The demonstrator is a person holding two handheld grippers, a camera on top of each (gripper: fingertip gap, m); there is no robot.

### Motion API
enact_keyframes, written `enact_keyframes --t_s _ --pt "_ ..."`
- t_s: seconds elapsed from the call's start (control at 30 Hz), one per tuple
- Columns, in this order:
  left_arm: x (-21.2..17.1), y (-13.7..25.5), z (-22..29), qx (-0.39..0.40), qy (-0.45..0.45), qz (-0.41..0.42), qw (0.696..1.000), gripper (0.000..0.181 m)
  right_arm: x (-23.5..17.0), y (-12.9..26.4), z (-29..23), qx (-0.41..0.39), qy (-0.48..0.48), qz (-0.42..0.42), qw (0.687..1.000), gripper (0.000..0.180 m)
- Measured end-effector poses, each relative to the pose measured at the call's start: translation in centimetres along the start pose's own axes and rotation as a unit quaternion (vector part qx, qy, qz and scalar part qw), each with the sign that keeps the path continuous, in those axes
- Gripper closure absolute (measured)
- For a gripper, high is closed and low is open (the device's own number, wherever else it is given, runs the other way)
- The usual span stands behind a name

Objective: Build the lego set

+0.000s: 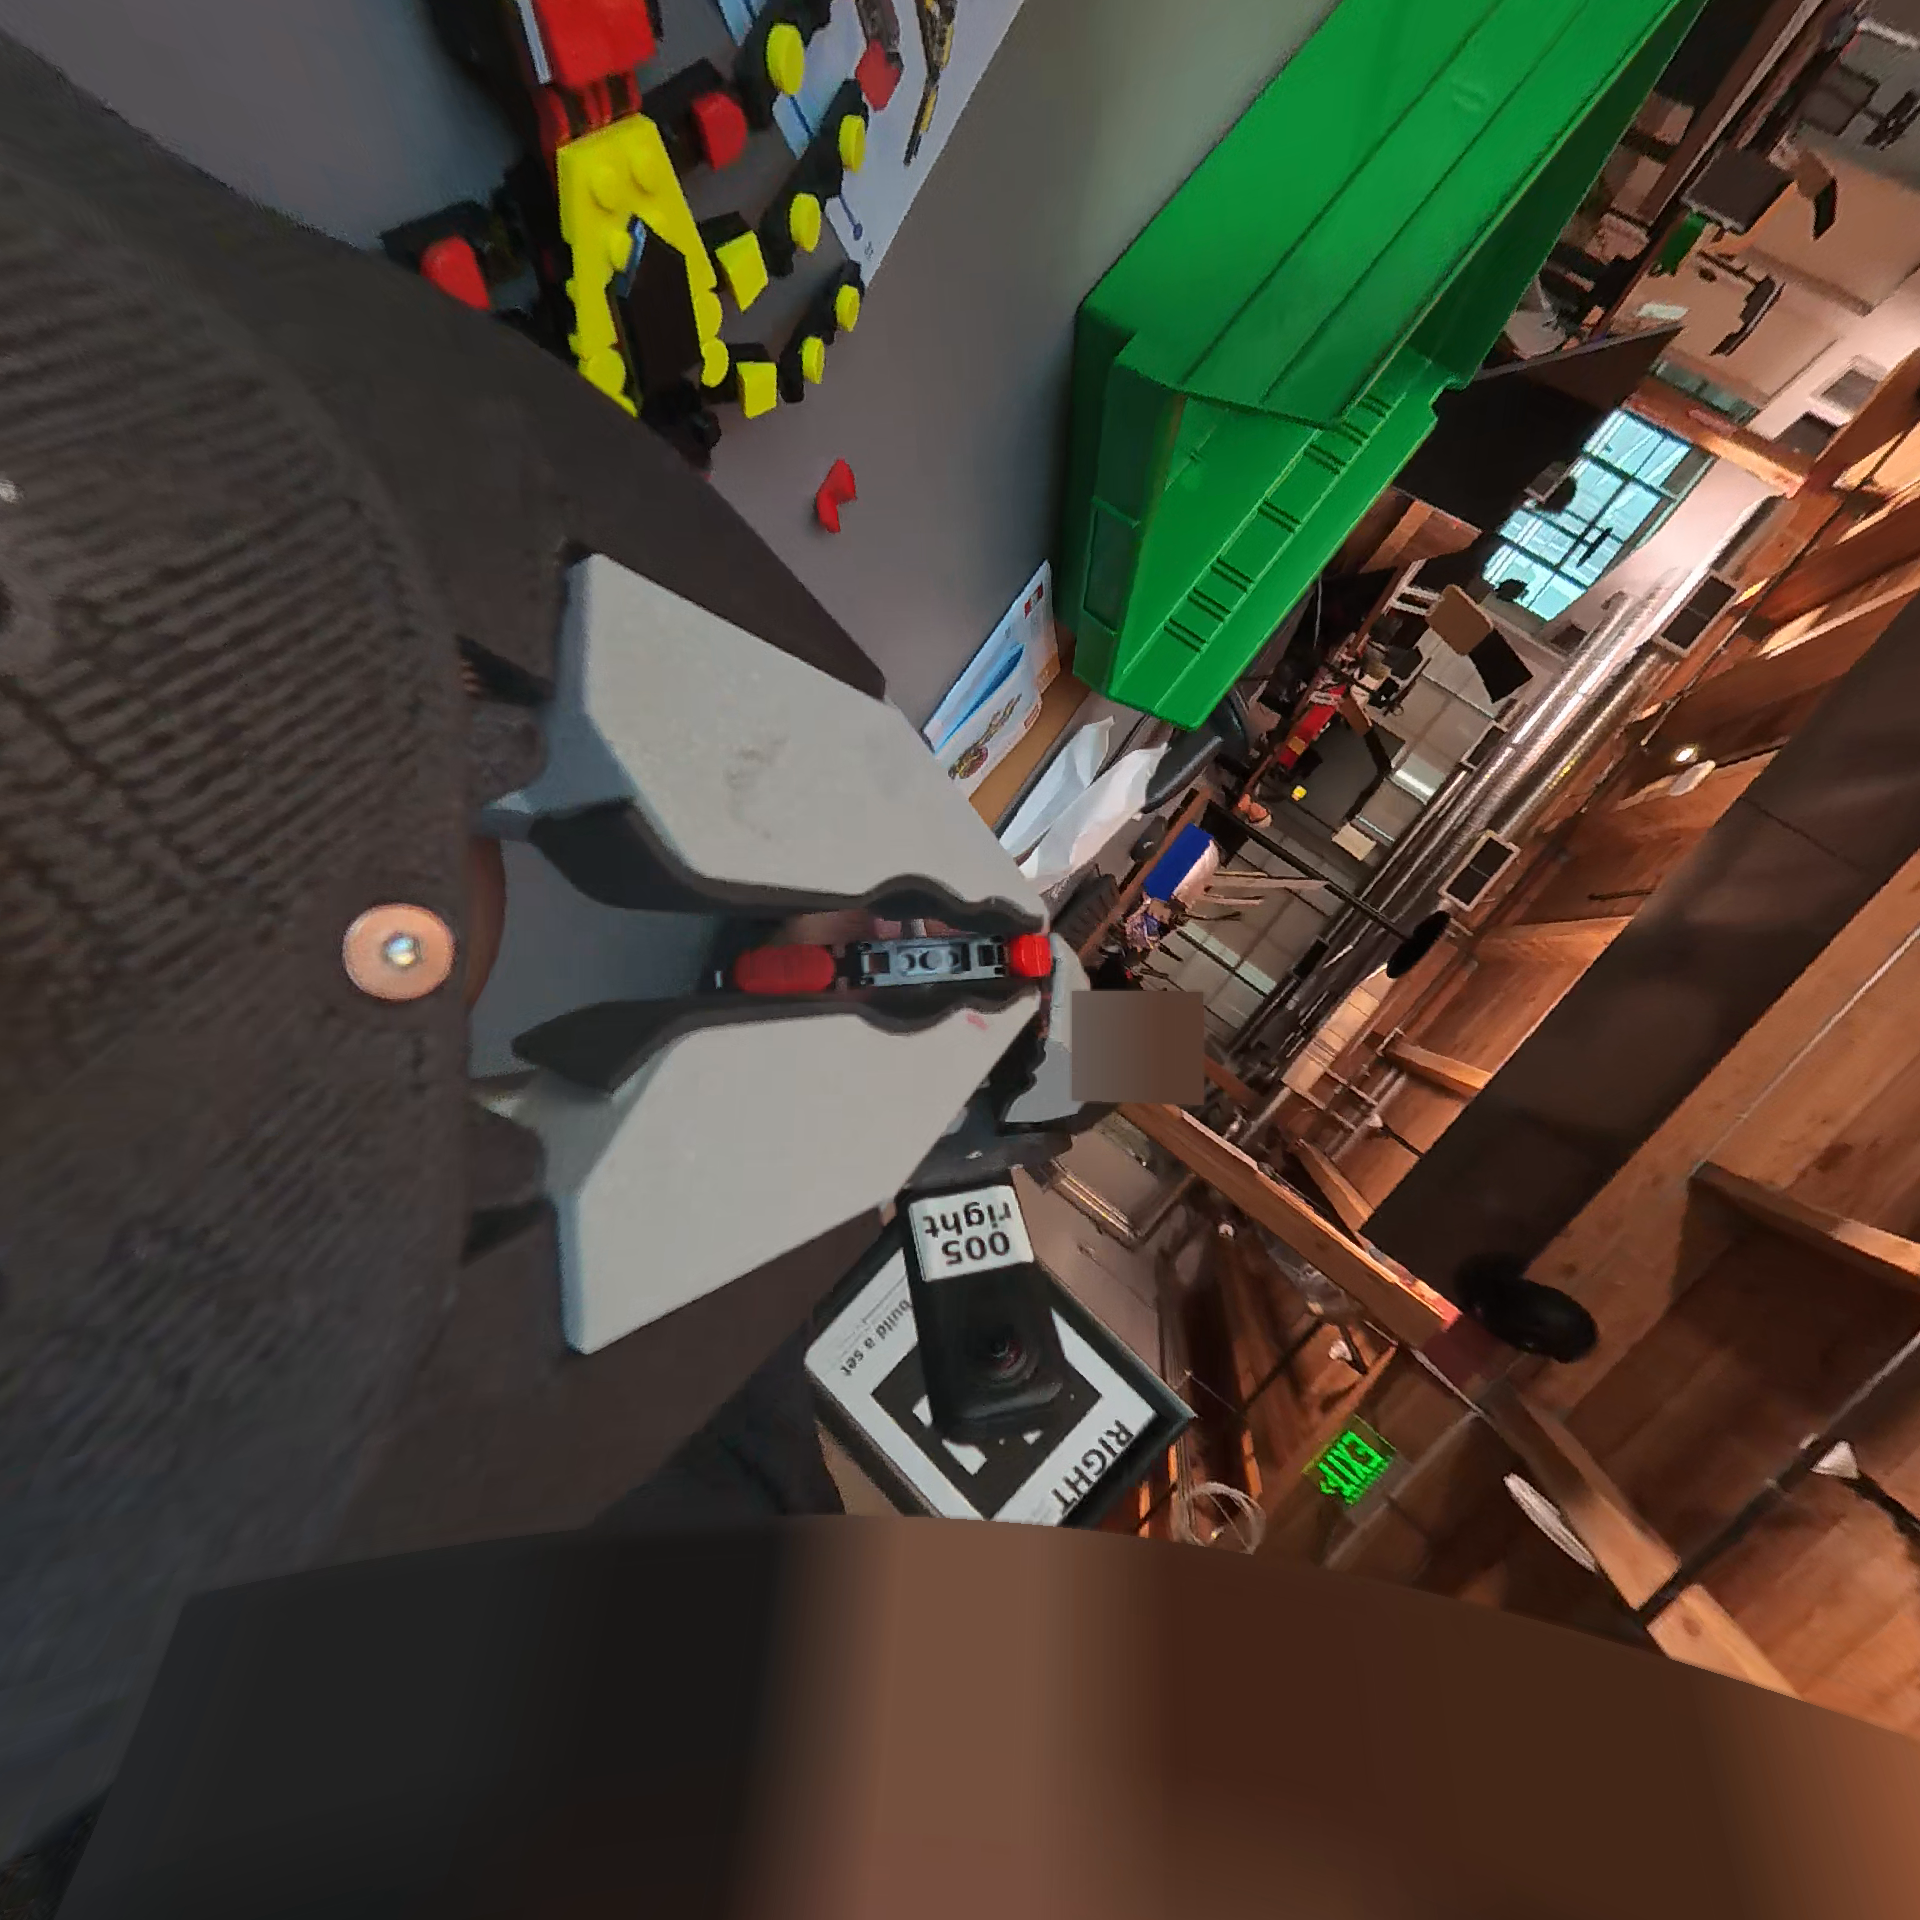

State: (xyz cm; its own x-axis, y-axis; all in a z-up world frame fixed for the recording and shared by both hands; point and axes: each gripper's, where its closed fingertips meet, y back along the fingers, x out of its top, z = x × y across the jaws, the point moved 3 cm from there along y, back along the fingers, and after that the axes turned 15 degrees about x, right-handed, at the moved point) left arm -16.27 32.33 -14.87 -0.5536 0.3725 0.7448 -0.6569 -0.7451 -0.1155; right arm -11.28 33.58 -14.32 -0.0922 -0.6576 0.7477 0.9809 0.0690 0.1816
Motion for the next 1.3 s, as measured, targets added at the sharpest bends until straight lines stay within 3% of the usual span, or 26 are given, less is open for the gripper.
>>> enact_keyframes --t_s 0.17,0.27,0.33,0.57,0.7,0.87,0.9,0.93,1.13,1.3 --pt "-0.4 -0.1 -1.4 0.013 0.000 -0.053 0.999 0.166 -0.9 0.4 0.2 0.011 0.020 -0.018 1.000 0.176" --pt "-1.3 -0.4 -2.0 0.016 0.003 -0.086 0.996 0.166 -1.5 0.6 0.9 0.002 -0.005 -0.022 1.000 0.175" --pt "-1.4 -0.4 -1.9 0.016 -0.003 -0.079 0.997 0.175 -1.7 0.5 0.9 0.013 -0.015 -0.020 1.000 0.175" --pt "-1.9 -0.4 -2.0 0.046 -0.118 -0.102 0.987 0.175 -2.1 0.8 0.5 0.092 -0.063 0.010 0.994 0.175" --pt "-2.6 -0.2 -2.5 0.090 -0.257 -0.131 0.953 0.176 -2.4 1.2 0.6 0.172 -0.171 0.068 0.968 0.164" --pt "-3.2 -0.3 -2.0 0.099 -0.359 -0.123 0.920 0.176 -3.1 1.2 0.4 0.258 -0.292 0.107 0.915 0.161" --pt "-3.4 -0.3 -1.9 0.101 -0.379 -0.121 0.912 0.176 -3.3 1.1 0.2 0.270 -0.308 0.108 0.906 0.165" --pt "-3.5 -0.3 -2.0 0.109 -0.395 -0.119 0.905 0.176 -3.3 1.1 -0.1 0.289 -0.316 0.110 0.897 0.180" --pt "-3.2 -0.3 -2.0 0.113 -0.394 -0.107 0.906 0.176 -3.5 0.9 -0.6 0.295 -0.311 0.096 0.898 0.180" --pt "-3.1 -0.3 -1.9 0.111 -0.400 -0.105 0.904 0.176 -3.6 1.0 0.2 0.278 -0.318 0.103 0.901 0.162"
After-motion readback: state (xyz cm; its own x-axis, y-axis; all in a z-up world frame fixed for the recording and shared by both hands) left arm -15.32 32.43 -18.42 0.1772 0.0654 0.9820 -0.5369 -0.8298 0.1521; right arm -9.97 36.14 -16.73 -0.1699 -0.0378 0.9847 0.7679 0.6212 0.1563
